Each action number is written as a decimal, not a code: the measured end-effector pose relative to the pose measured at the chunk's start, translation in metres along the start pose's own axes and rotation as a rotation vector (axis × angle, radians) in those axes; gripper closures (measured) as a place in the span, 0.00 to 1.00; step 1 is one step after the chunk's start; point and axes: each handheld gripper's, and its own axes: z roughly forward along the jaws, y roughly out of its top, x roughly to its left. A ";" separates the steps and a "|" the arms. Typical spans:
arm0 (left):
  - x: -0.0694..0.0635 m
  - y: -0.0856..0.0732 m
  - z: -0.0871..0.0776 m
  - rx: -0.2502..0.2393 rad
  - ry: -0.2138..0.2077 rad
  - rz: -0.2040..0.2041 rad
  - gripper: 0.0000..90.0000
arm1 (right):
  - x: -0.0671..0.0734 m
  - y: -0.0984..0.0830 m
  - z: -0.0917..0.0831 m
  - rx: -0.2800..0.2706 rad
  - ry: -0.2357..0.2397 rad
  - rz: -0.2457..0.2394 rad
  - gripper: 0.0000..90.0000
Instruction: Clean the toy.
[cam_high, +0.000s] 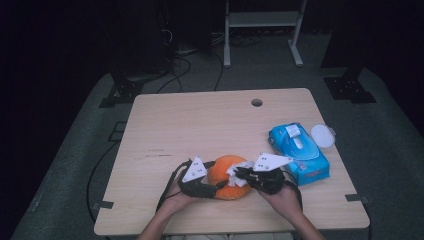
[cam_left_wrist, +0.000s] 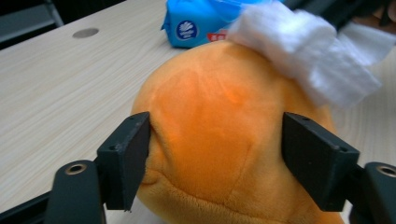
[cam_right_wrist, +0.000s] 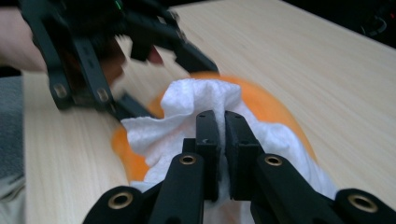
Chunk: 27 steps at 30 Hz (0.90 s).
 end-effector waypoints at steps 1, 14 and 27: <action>-0.002 0.001 0.000 0.000 0.002 0.014 0.32 | -0.002 0.002 0.001 0.003 -0.007 -0.009 0.94; 0.007 -0.005 -0.001 0.018 -0.017 -0.093 0.17 | 0.001 -0.011 -0.006 0.017 0.013 0.036 0.94; -0.011 0.004 0.001 0.015 0.000 0.060 0.29 | -0.006 -0.006 -0.010 -0.001 -0.020 0.058 0.94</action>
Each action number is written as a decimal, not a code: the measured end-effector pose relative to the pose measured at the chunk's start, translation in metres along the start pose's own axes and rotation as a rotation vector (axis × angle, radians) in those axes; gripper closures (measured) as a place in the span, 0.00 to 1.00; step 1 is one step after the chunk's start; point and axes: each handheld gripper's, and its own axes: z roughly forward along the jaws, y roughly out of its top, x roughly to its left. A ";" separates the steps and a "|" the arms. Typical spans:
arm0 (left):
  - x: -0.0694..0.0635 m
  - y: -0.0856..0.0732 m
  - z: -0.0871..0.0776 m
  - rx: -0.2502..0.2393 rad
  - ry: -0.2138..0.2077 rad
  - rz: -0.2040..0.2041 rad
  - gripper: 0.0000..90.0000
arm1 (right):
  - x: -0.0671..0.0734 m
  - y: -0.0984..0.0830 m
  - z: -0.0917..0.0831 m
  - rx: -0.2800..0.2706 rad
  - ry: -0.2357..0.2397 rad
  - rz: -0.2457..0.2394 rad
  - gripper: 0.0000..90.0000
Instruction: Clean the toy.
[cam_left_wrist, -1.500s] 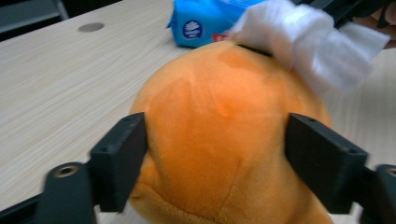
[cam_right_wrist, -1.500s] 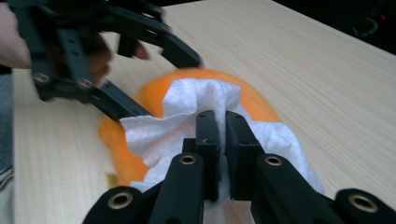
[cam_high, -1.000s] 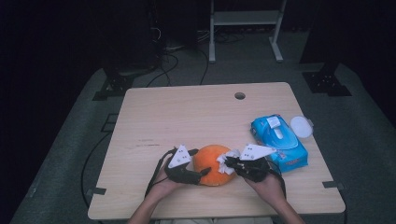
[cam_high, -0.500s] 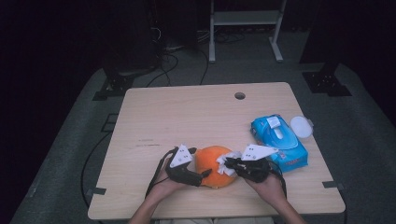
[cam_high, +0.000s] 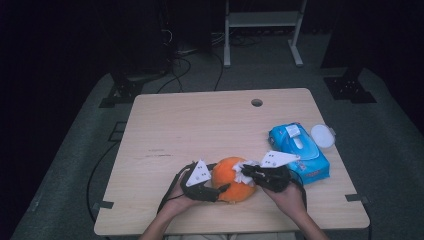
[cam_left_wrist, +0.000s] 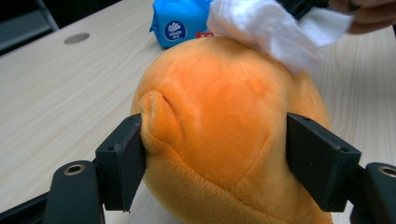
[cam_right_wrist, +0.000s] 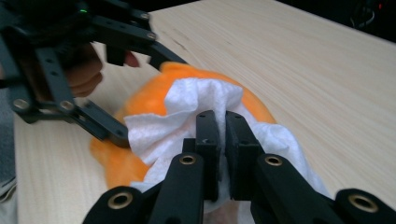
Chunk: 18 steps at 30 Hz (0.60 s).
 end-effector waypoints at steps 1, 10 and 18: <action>-0.002 0.001 0.000 -0.003 0.003 0.007 0.29 | 0.006 0.004 0.001 -0.012 0.018 -0.015 0.94; -0.005 0.001 -0.001 -0.006 0.005 0.026 0.30 | -0.013 -0.004 0.003 -0.006 -0.011 0.034 0.93; -0.007 0.001 -0.002 -0.006 0.010 0.021 0.29 | 0.015 0.012 0.011 -0.012 0.046 -0.064 0.93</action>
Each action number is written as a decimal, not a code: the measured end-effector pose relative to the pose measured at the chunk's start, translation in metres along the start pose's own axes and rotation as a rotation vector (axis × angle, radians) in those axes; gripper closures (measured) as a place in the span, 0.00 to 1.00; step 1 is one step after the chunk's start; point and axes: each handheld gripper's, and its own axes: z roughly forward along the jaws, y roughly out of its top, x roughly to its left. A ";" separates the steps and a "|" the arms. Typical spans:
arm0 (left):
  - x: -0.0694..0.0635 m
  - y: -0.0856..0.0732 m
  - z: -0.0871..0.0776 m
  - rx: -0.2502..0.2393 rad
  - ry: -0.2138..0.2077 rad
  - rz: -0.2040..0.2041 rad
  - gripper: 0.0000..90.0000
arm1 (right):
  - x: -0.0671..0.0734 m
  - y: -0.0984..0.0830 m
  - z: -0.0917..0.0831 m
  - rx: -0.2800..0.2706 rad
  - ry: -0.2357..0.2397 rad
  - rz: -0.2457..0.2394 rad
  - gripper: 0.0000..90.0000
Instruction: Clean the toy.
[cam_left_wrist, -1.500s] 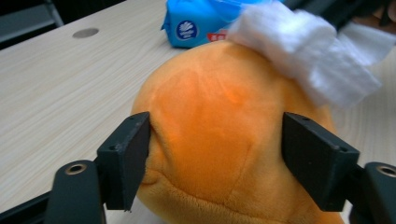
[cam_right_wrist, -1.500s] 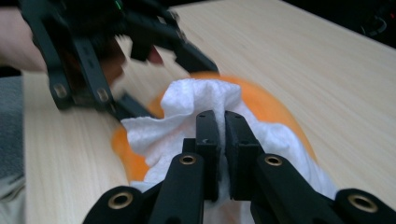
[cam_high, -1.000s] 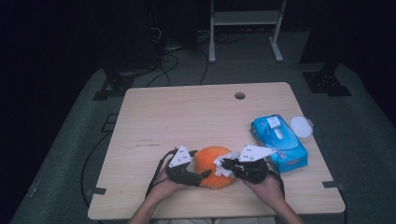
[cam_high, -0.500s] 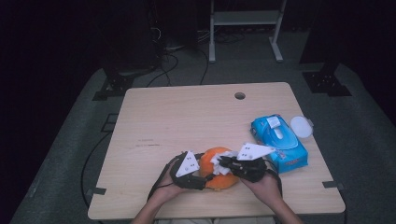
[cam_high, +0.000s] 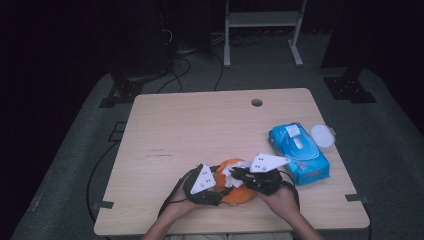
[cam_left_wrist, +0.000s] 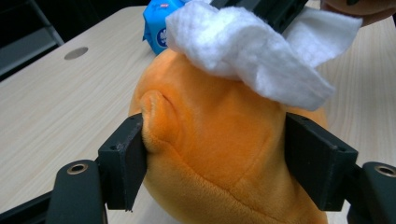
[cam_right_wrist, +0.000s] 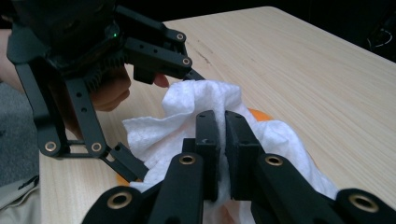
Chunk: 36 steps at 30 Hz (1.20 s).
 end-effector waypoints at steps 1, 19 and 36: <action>0.004 0.001 -0.002 0.006 -0.005 -0.043 0.22 | -0.002 -0.002 0.001 0.006 0.006 0.010 0.93; -0.001 0.003 0.001 -0.008 -0.054 -0.033 0.38 | -0.026 -0.015 -0.016 -0.017 -0.039 0.112 0.94; -0.004 0.009 0.001 -0.065 0.048 -0.005 0.44 | -0.016 -0.004 -0.015 -0.054 -0.013 0.108 0.93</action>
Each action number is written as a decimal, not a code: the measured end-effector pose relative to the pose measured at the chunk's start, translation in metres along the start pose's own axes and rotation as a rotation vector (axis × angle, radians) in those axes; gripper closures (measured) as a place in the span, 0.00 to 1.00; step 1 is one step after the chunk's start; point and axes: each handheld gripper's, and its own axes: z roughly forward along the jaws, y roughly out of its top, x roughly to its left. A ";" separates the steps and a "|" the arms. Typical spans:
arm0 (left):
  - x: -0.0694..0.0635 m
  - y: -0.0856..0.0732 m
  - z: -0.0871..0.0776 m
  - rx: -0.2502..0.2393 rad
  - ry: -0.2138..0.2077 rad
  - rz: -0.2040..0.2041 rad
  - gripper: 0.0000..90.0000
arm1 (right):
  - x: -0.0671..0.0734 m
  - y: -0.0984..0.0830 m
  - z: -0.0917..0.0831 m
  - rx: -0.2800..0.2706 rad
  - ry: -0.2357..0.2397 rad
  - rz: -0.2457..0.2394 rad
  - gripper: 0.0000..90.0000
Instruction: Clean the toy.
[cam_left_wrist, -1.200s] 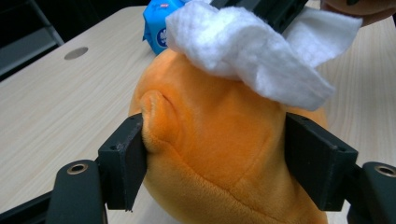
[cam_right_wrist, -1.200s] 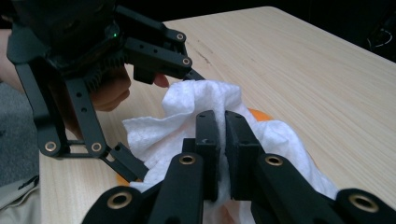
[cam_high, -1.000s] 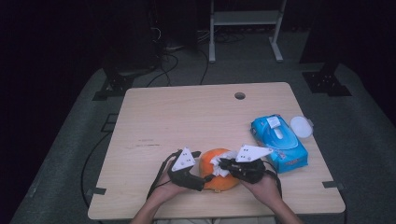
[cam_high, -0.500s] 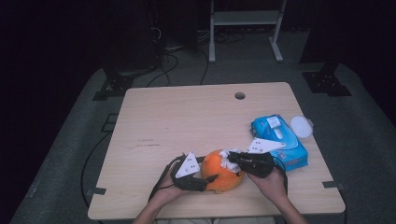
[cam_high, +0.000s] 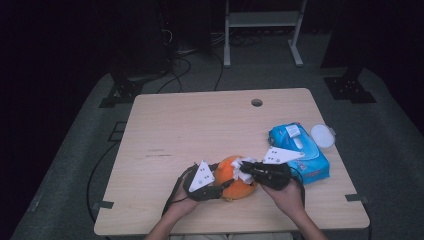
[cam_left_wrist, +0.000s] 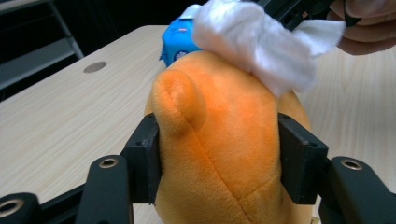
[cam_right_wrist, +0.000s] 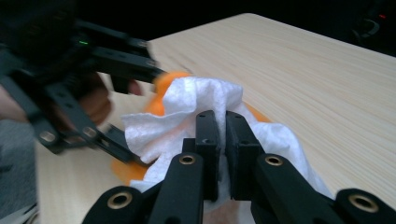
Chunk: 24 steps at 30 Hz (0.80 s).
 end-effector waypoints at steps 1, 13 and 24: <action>0.002 0.000 -0.001 0.008 -0.018 -0.015 0.41 | 0.003 0.000 0.002 0.007 0.002 -0.010 0.93; 0.014 -0.008 -0.011 0.008 -0.058 -0.104 0.43 | -0.014 -0.018 -0.001 0.026 -0.006 0.063 0.93; 0.018 -0.007 -0.011 0.004 -0.060 -0.153 0.34 | 0.005 -0.011 0.001 0.030 -0.009 -0.032 0.93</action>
